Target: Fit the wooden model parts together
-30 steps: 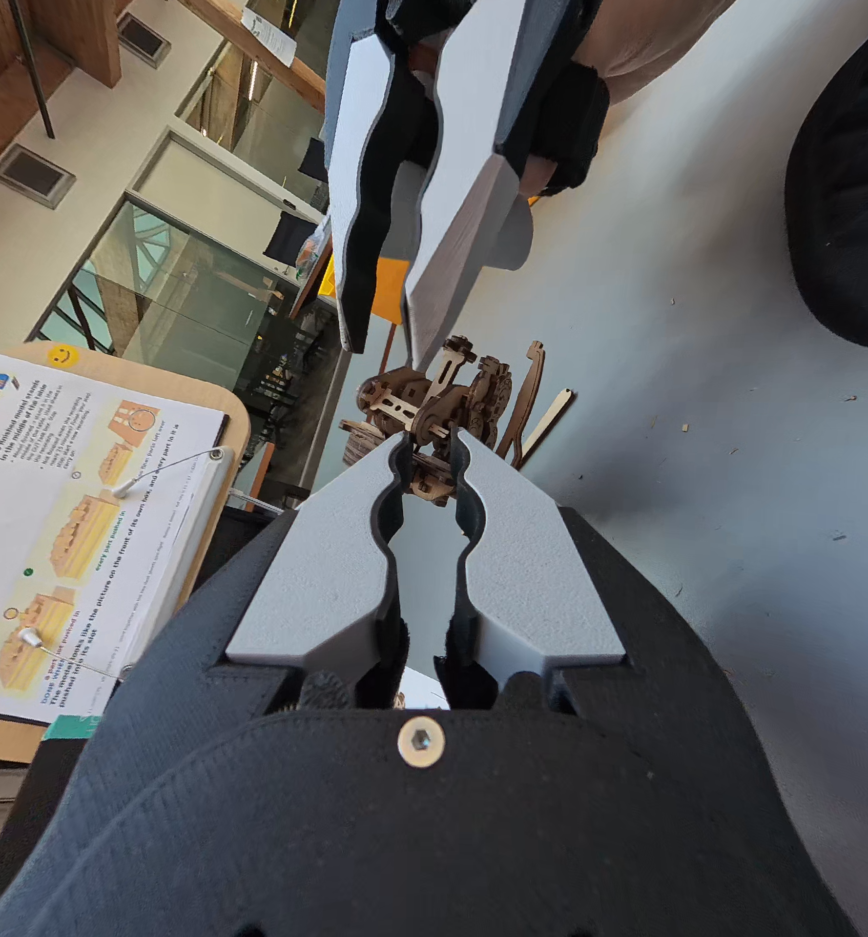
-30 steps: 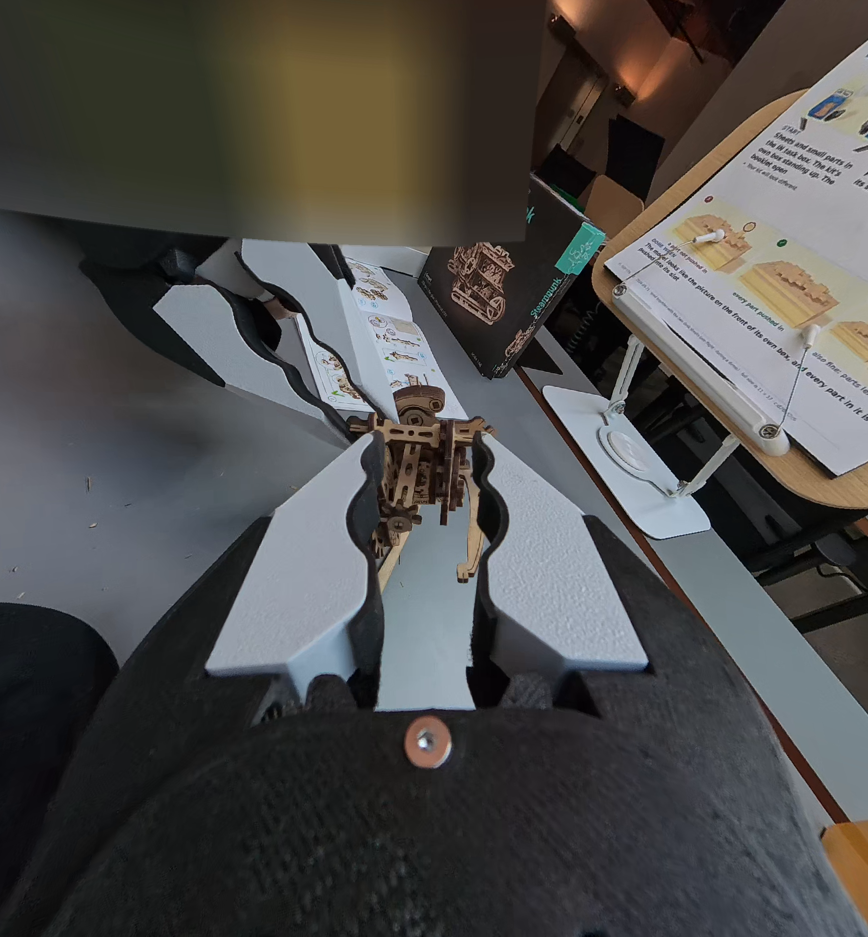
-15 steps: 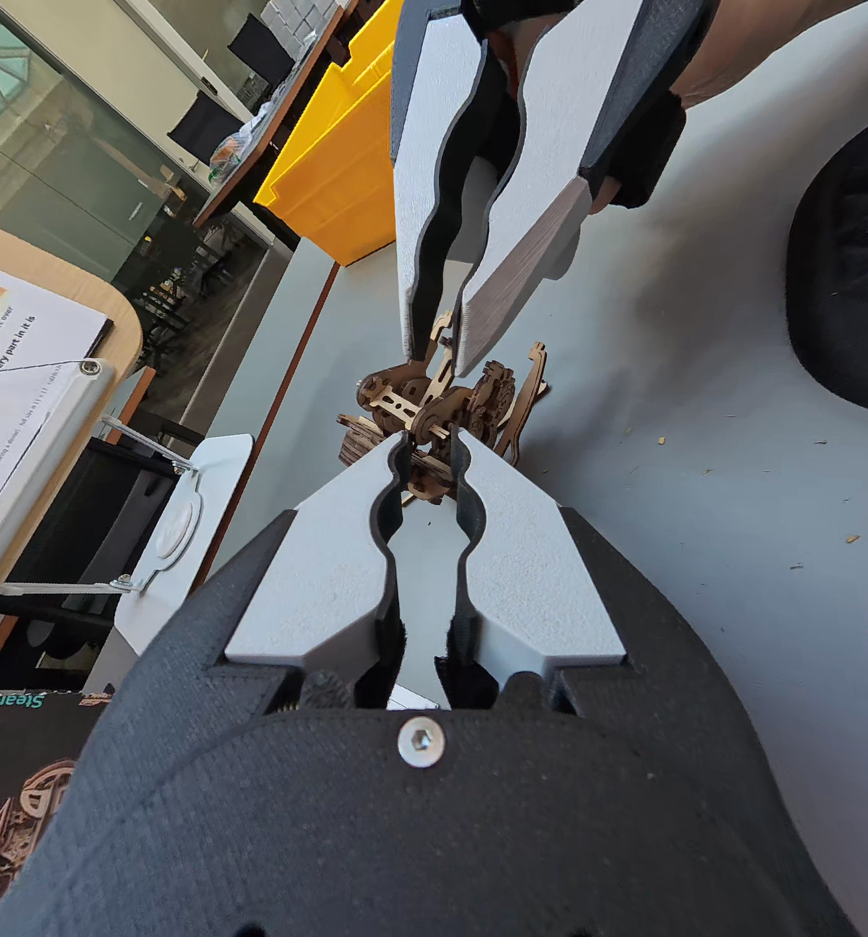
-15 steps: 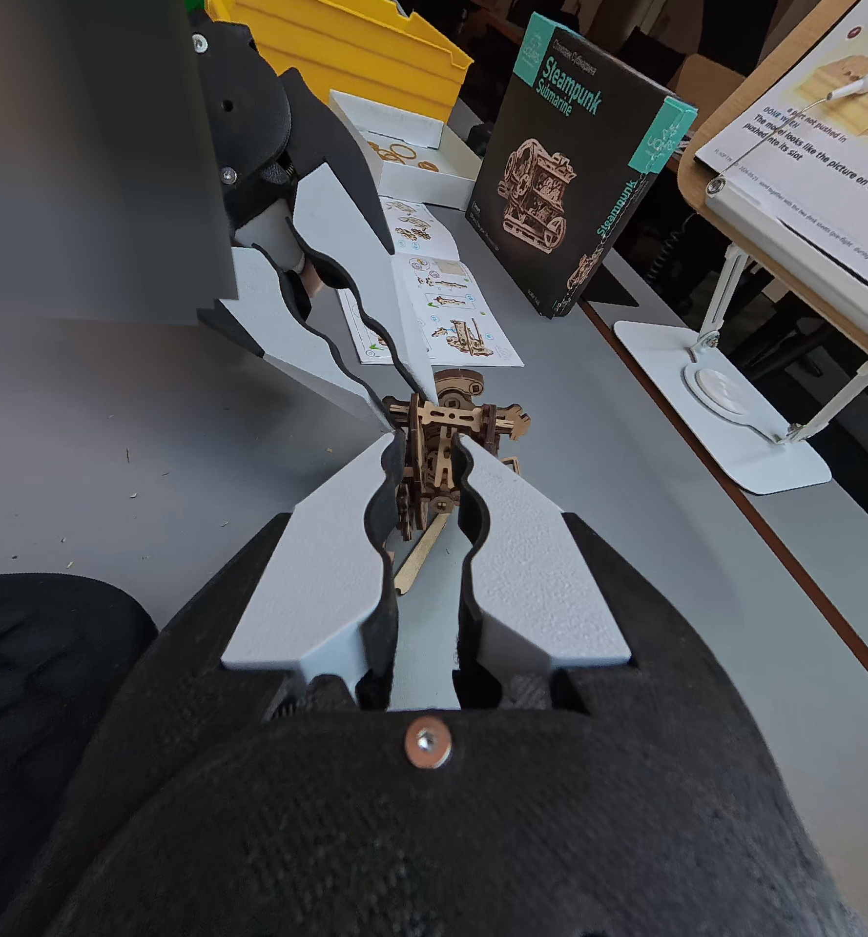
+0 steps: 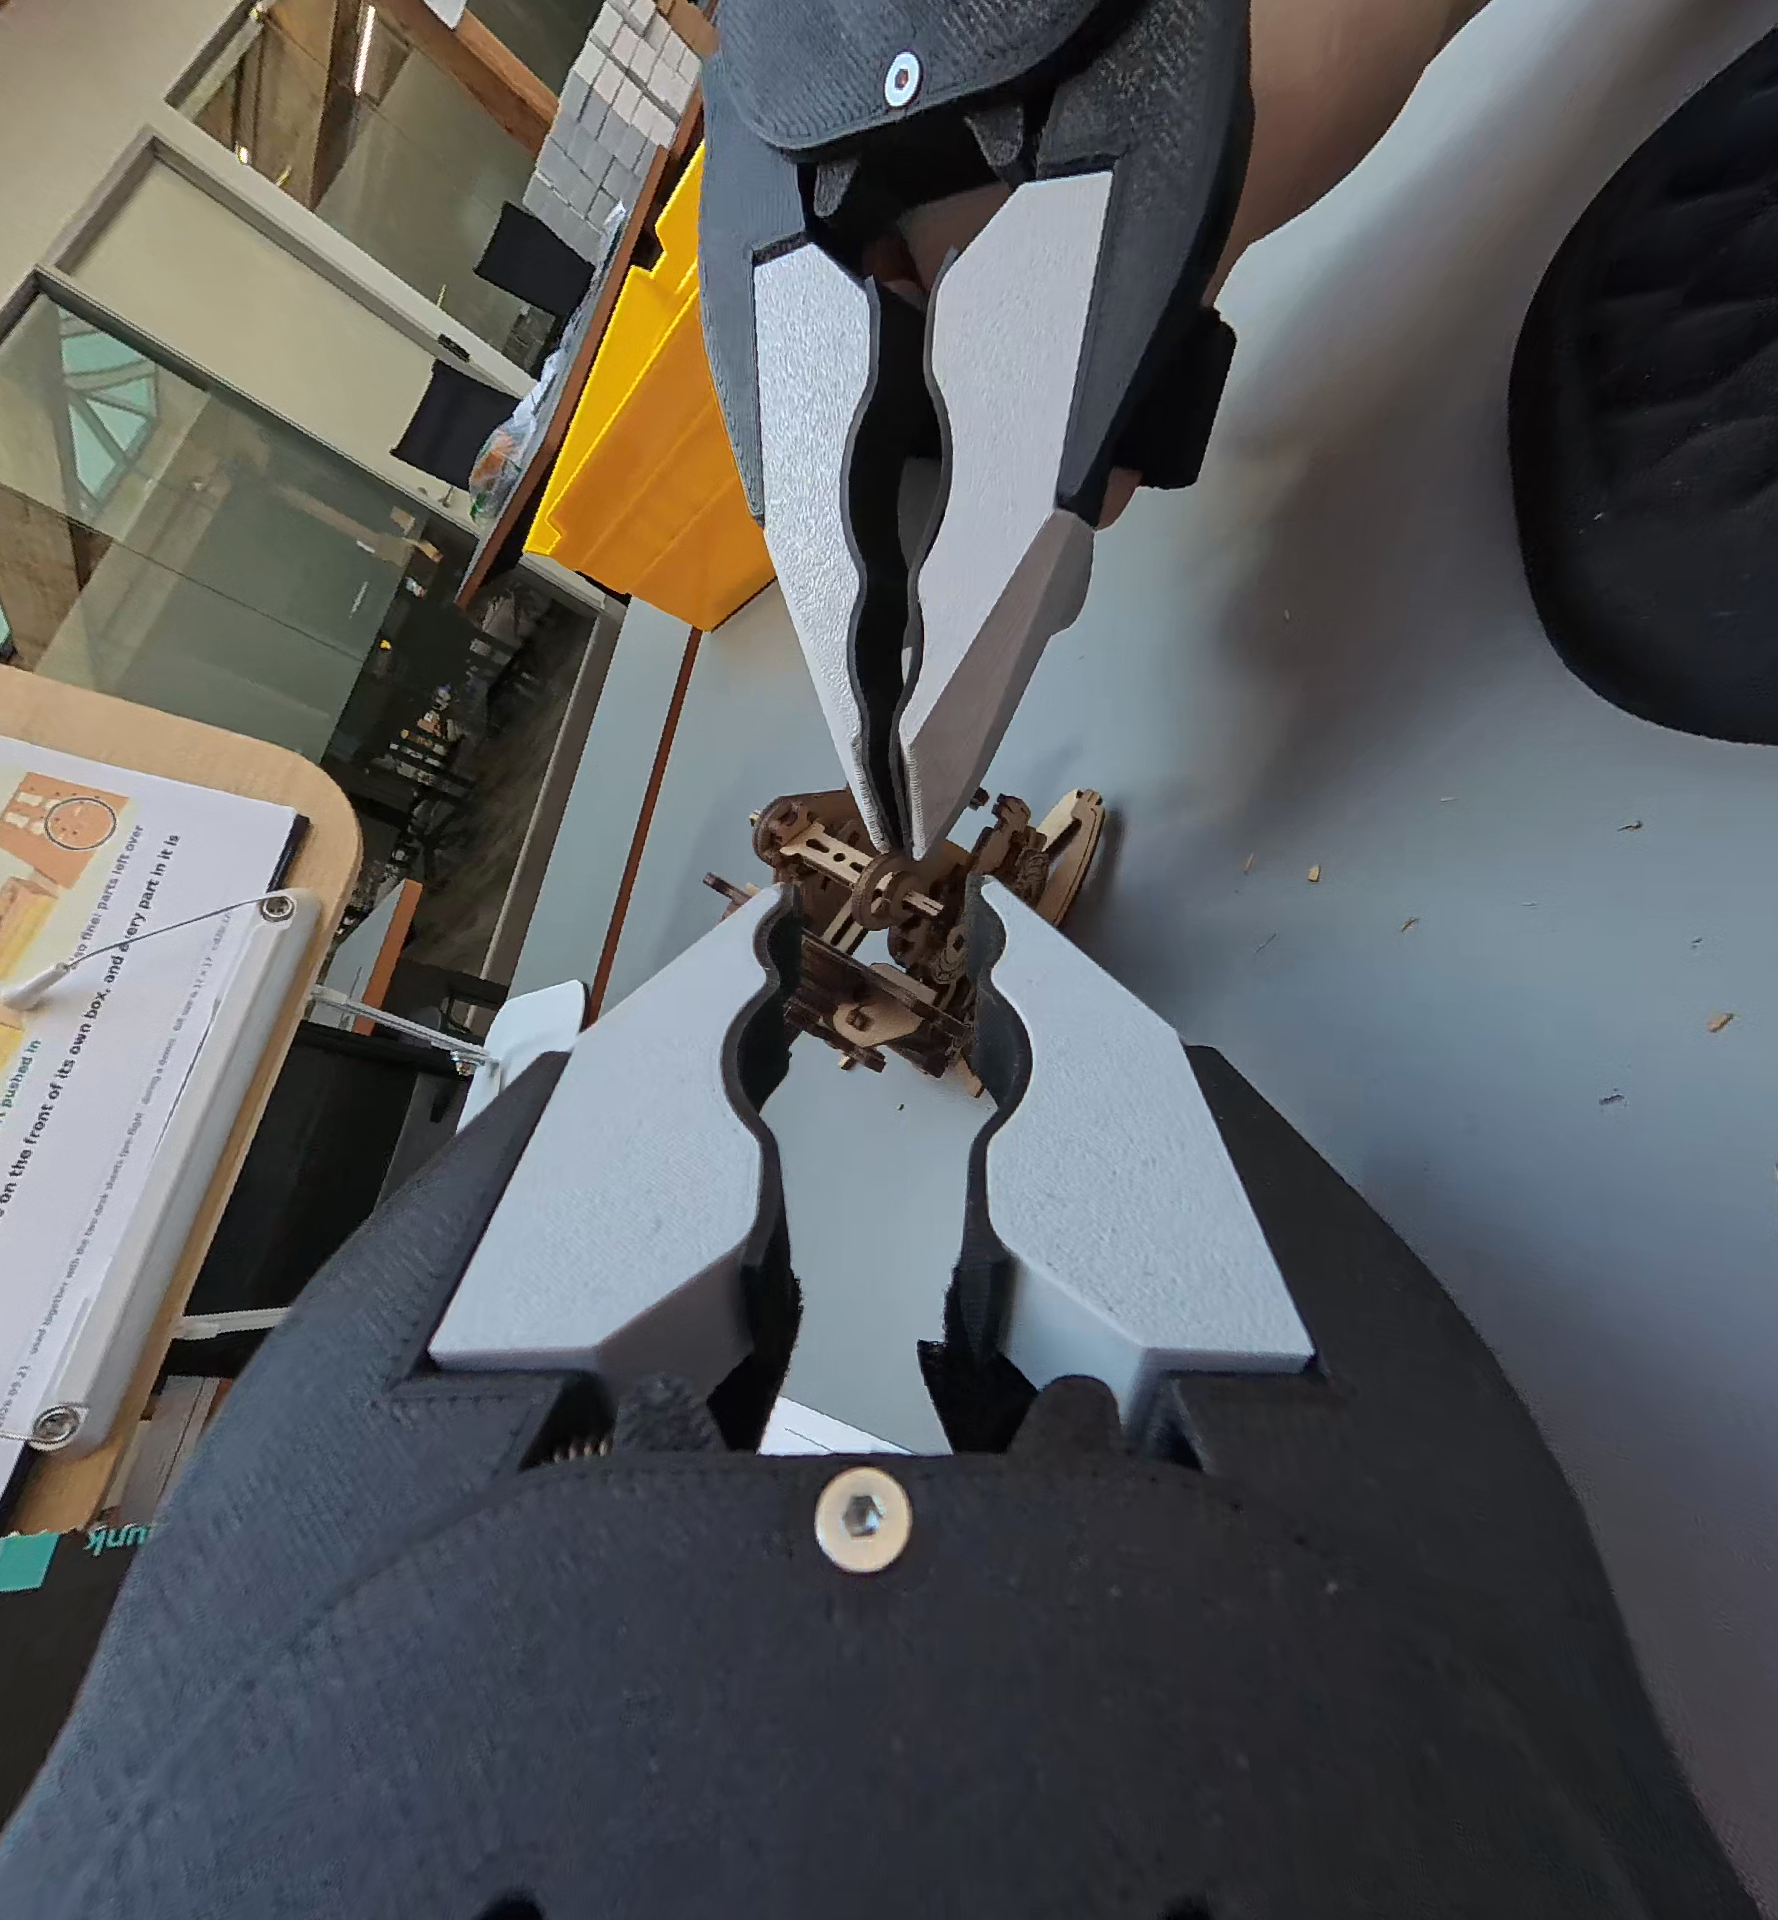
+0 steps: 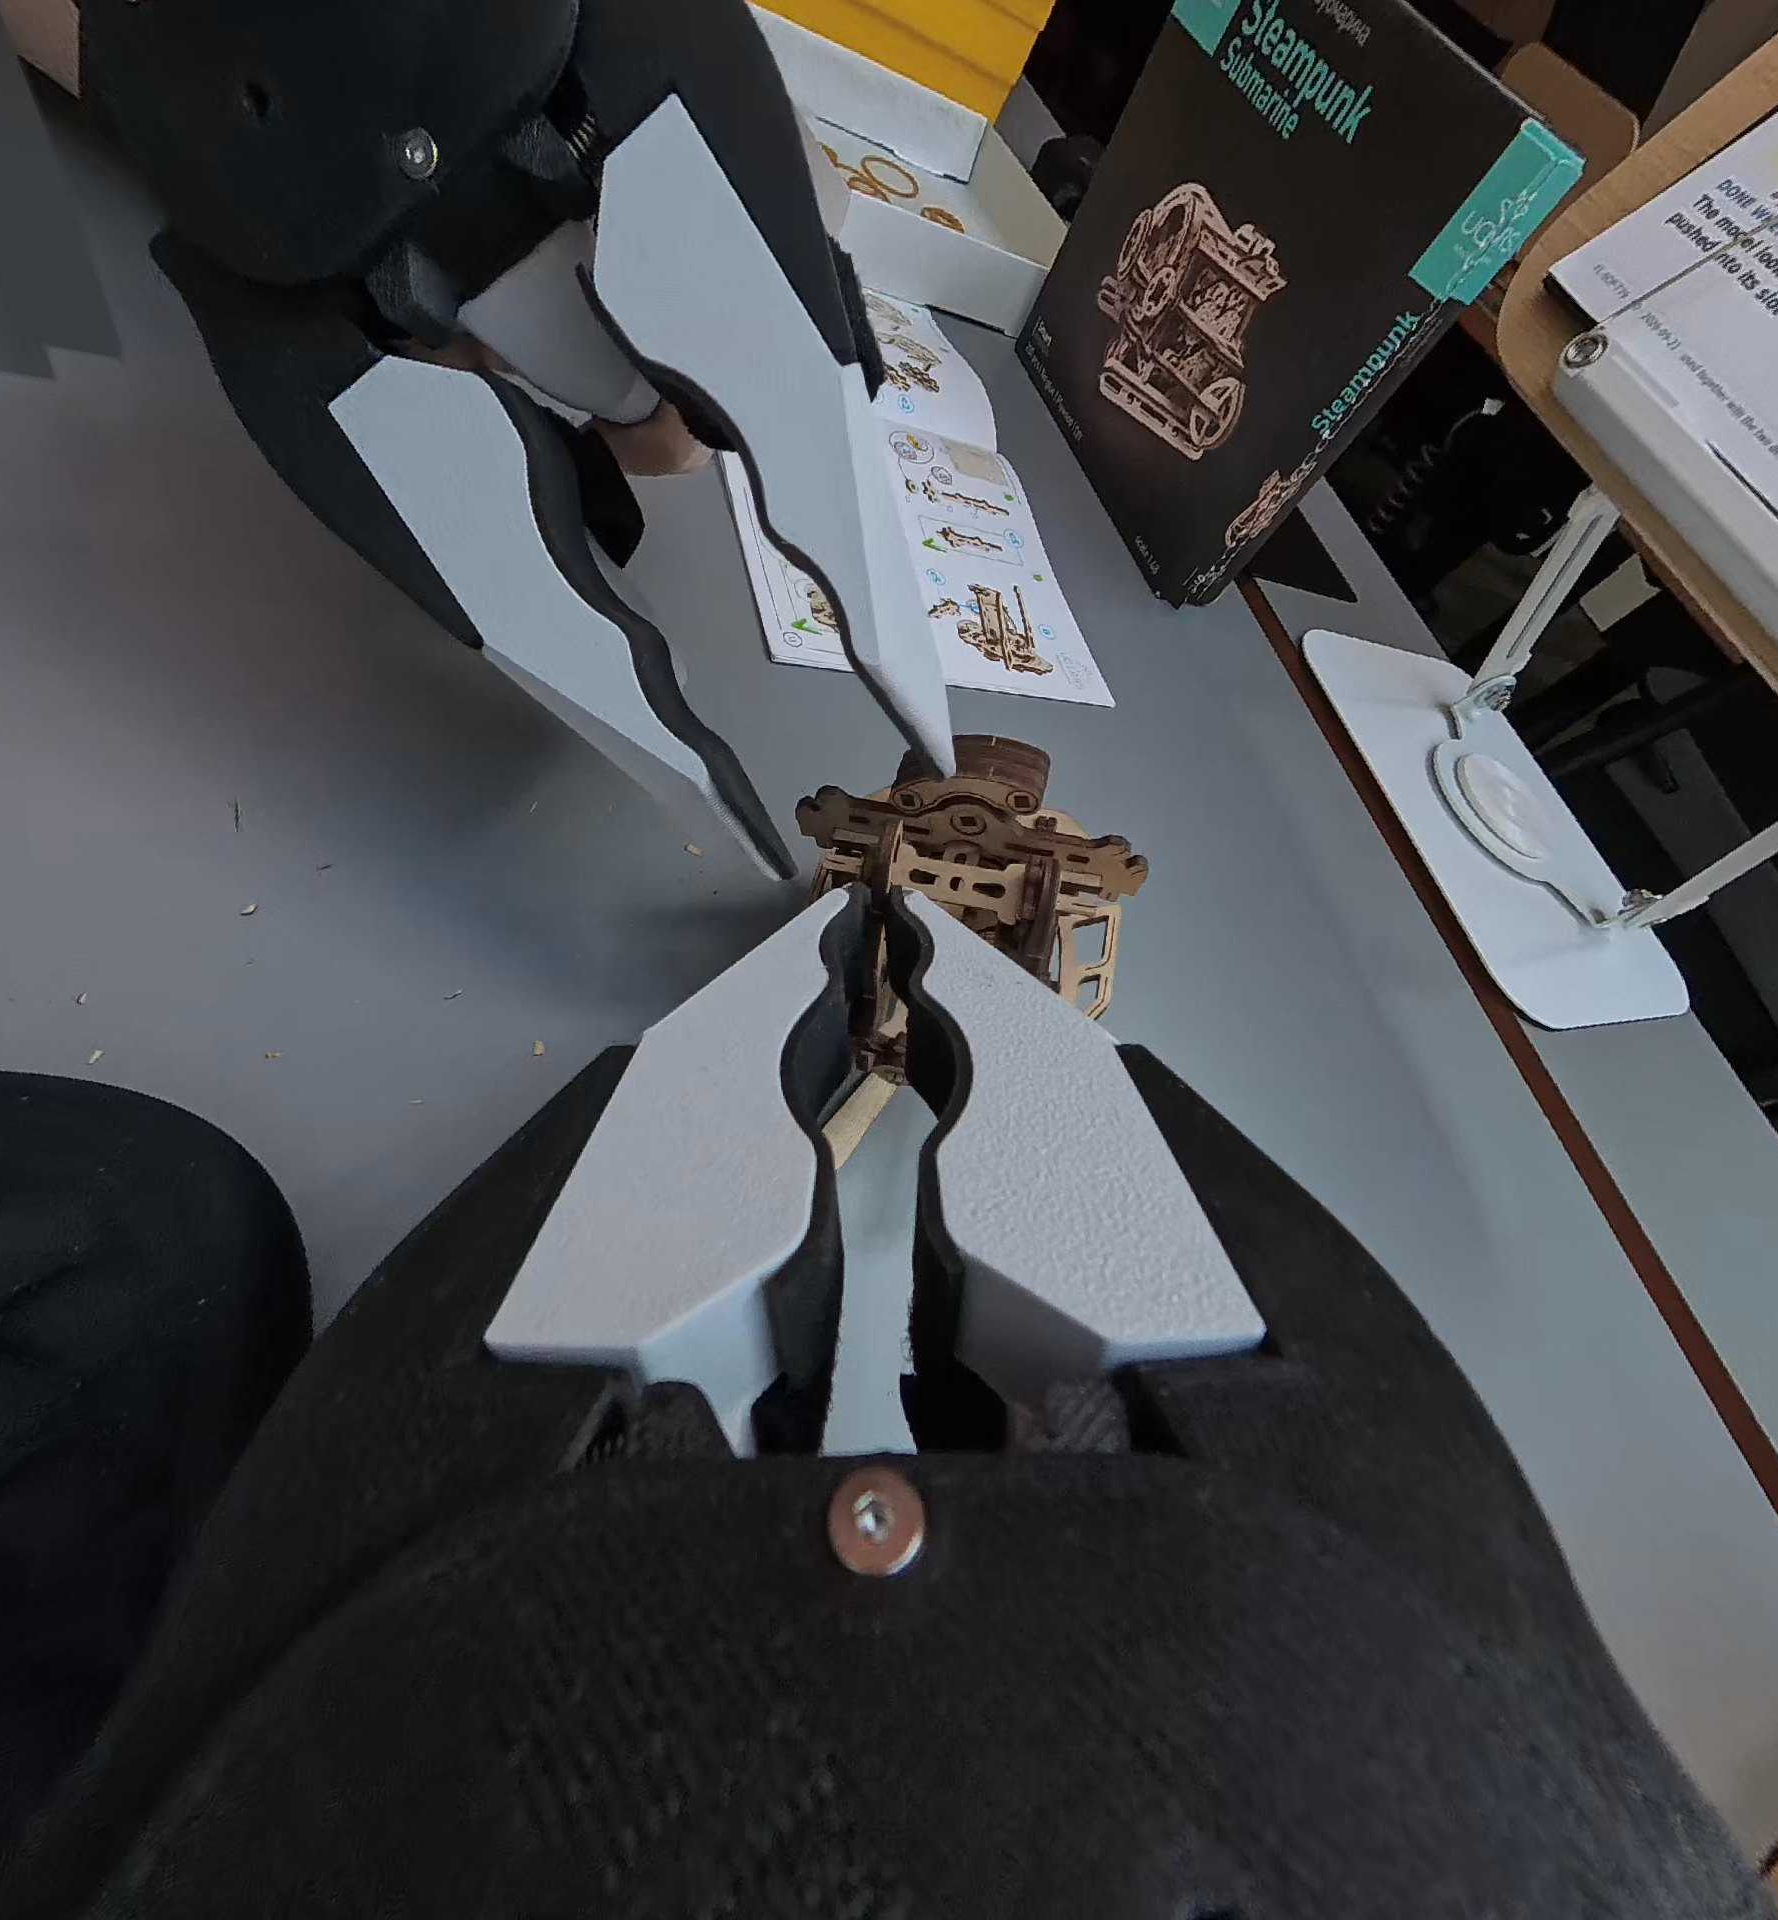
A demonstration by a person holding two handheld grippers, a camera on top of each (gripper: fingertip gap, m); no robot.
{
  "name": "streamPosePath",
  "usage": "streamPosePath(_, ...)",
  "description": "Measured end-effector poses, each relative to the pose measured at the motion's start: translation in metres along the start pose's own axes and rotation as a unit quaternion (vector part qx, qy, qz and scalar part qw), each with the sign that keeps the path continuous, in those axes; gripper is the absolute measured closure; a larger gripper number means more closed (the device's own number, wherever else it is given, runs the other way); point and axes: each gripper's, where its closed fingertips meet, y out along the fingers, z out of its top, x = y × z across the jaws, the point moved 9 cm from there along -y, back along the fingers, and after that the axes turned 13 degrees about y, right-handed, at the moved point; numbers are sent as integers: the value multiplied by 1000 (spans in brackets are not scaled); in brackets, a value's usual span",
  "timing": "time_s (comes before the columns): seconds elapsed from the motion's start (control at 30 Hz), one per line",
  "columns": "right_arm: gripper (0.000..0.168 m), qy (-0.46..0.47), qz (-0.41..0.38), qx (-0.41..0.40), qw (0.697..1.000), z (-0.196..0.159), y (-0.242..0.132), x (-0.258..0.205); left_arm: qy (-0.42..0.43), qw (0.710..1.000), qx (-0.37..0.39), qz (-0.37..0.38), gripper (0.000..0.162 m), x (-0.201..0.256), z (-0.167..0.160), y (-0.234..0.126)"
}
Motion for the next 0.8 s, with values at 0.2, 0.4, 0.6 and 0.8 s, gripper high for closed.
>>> streamPosePath(0.2, 168, -5, 9, 8, 1000, 1, -1, -1, 28, 998, 7, -49, 125, -8, -9, -6)
streamPosePath(0.4, 168, -28, 13, 7, 1000, 2, 1, -7, 44, 997, -1, -58, 131, -16, -15, -11)
streamPosePath(0.6, 168, -91, 3, -7, 996, 3, 6, -19, 48, 995, 17, -81, 132, -17, -13, -15)
streamPosePath(0.8, 168, -114, -1, -8, 993, 4, 7, -24, 57, 995, 26, -79, 121, -19, -8, -15)
